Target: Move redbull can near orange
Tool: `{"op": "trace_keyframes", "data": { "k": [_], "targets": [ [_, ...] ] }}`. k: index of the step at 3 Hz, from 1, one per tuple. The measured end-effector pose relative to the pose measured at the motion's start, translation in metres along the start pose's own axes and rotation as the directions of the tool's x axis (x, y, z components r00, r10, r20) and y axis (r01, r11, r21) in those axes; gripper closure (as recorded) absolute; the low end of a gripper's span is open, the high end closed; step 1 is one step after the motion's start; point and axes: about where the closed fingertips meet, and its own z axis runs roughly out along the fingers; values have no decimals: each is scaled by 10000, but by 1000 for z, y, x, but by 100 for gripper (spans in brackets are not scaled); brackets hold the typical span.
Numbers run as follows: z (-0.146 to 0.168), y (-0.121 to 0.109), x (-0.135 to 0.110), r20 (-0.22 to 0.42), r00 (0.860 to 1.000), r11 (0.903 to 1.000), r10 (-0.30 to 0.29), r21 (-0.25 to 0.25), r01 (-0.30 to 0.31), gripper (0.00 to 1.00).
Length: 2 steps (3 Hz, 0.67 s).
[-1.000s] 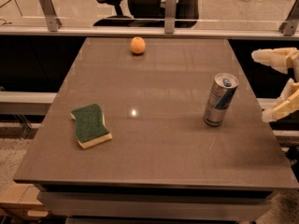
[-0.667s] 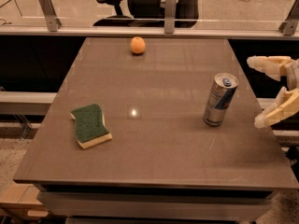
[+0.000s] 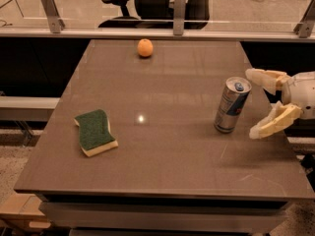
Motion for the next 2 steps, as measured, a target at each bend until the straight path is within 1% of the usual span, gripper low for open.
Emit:
{"op": "trace_keyframes", "data": {
  "k": [1, 2],
  "targets": [
    [14, -7, 6, 405, 9992, 9999, 22, -157, -16, 0],
    [30, -10, 9, 727, 9973, 9990, 57, -451, -25, 0]
  ]
}}
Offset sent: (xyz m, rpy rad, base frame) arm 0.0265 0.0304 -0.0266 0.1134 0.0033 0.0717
